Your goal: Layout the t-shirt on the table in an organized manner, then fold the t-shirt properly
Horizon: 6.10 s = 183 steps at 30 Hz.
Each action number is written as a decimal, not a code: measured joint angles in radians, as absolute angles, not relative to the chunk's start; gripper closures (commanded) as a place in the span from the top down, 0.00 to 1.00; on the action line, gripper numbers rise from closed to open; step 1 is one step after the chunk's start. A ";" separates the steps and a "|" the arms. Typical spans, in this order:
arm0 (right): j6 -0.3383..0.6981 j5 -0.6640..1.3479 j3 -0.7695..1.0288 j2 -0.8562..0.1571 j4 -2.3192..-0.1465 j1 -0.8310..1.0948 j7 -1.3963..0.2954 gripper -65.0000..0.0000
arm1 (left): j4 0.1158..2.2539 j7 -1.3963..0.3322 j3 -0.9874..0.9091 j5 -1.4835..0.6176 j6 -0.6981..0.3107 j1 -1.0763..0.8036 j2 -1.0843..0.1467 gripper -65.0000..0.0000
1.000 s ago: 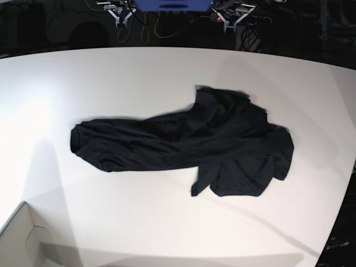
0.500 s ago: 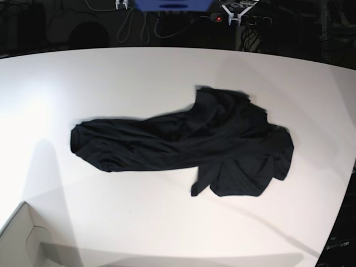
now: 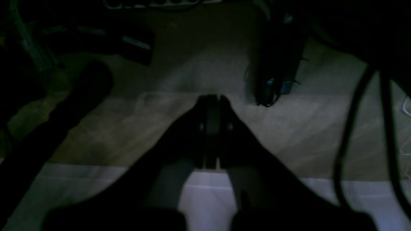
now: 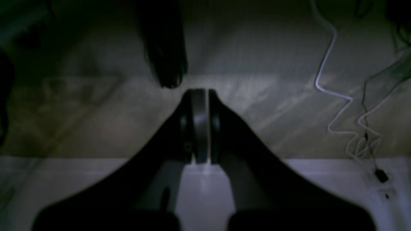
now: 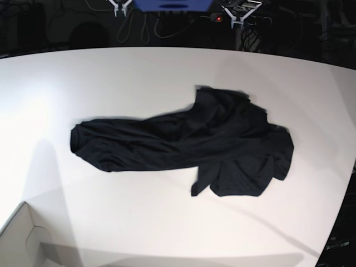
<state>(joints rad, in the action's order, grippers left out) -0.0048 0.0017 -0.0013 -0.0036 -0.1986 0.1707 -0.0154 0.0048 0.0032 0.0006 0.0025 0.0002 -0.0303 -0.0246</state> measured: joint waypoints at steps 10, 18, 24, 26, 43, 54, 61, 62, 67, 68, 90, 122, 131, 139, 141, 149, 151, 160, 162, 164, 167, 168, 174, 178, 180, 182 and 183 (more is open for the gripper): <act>0.000 0.002 -0.004 -0.034 -0.210 0.145 -0.001 0.00 | 0.092 -0.009 0.001 0.002 0.000 -0.076 -0.008 0.00; 0.000 0.002 -0.001 -0.030 -0.208 0.147 -0.004 0.00 | 0.178 -0.001 0.001 0.002 0.000 -0.120 -0.011 0.00; 0.000 0.002 0.002 -0.030 -0.210 0.156 -0.003 0.00 | 0.175 -0.006 0.001 0.002 0.000 -0.127 -0.013 0.00; 0.000 0.002 0.009 -0.030 -0.210 0.164 -0.003 0.00 | 0.177 0.000 0.001 0.002 0.000 -0.124 -0.014 0.00; 0.000 0.002 0.079 -0.028 -0.210 0.169 -0.003 0.00 | 0.177 -0.007 0.002 0.002 0.000 -0.114 -0.038 0.00; 0.000 0.001 0.078 -0.036 -0.274 0.175 -0.011 0.00 | 0.177 0.000 0.000 0.002 0.000 -0.118 -0.036 0.00; 0.003 0.001 0.078 -0.072 -0.498 0.330 -0.005 0.00 | 0.262 0.002 0.000 -0.003 -0.001 -0.196 -0.047 0.00; 0.007 -0.001 0.078 -0.076 -0.569 0.390 -0.007 0.00 | 0.321 0.007 0.000 -0.005 -0.003 -0.244 -0.057 0.00; 0.131 0.001 0.087 -0.082 -0.926 0.642 -0.036 0.00 | 0.723 -0.030 0.000 -0.062 0.007 -0.517 -0.123 0.00; 0.134 0.001 0.085 -0.082 -0.990 0.678 -0.038 0.00 | 0.818 -0.039 0.002 -0.096 0.004 -0.572 -0.140 0.00; 0.144 0.005 0.357 -0.087 -1.907 0.762 -0.209 0.00 | 1.917 -0.190 -0.327 -0.481 0.006 -0.932 -0.329 0.00; 0.149 0.002 0.077 -0.130 -1.584 -0.038 -0.804 0.55 | 1.996 -0.543 -0.519 -0.667 0.000 -0.683 -0.154 0.53; 0.149 0.005 0.075 -0.129 -1.465 -0.088 -0.757 0.55 | 1.996 -0.543 -0.522 -0.667 0.000 -0.665 -0.154 0.53; 0.149 0.005 0.071 -0.101 -1.465 -0.105 -0.756 0.54 | 1.996 -0.547 -0.588 -0.672 0.001 -0.665 -0.149 0.53; 0.149 0.007 0.071 -0.093 -1.465 -0.111 -0.757 0.54 | 1.996 -0.546 -0.589 -0.672 0.001 -0.665 -0.150 0.53; 0.149 0.005 0.072 -0.088 -1.465 -0.115 -0.755 0.42 | 1.996 -0.546 -0.590 -0.672 0.001 -0.668 -0.147 0.53; 0.149 0.006 0.072 -0.088 -1.465 -0.116 -0.755 0.29 | 1.996 -0.546 -0.590 -0.672 0.001 -0.668 -0.147 0.53; 0.149 0.005 0.078 -0.088 -1.473 -0.116 -0.760 0.00 | 1.996 -0.547 -0.589 -0.672 0.001 -0.669 -0.150 0.53; 0.149 0.003 0.078 -0.089 -1.507 -0.112 -0.768 0.00 | 1.996 -0.546 -0.590 -0.672 0.001 -0.670 -0.152 0.53; 0.149 0.002 0.078 -0.091 -1.573 -0.103 -0.764 0.00 | 1.996 -0.550 -0.603 -0.678 0.001 -0.669 -0.151 0.53; 0.149 0.005 0.078 -0.094 -1.651 -0.091 -0.790 0.00 | 1.996 -0.546 -0.620 -0.674 0.000 -0.667 -0.147 0.53; 0.149 0.005 0.078 -0.094 -1.663 -0.088 -0.804 0.00 | 1.996 -0.547 -0.621 -0.675 0.001 -0.667 -0.147 0.53; 0.149 0.006 0.075 -0.088 -1.602 -0.091 -0.849 0.12 | 1.996 -0.546 -0.622 -0.675 0.001 -0.667 -0.149 0.53; 0.144 0.004 0.078 -0.088 -1.562 -0.087 -0.854 0.43 | 1.996 -0.546 -0.623 -0.678 0.001 -0.667 -0.149 0.53; 0.143 0.005 0.078 -0.088 -1.562 -0.085 -0.847 0.54 | 1.996 -0.547 -0.623 -0.678 0.001 -0.667 -0.147 0.53; 0.143 0.005 0.078 -0.088 -1.562 -0.084 -0.850 0.62 | 1.996 -0.547 -0.623 -0.678 0.001 -0.667 -0.146 0.53; 0.143 0.005 0.078 -0.088 -1.562 -0.084 -0.850 0.65 | 1.996 -0.546 -0.623 -0.678 0.001 -0.667 -0.147 0.53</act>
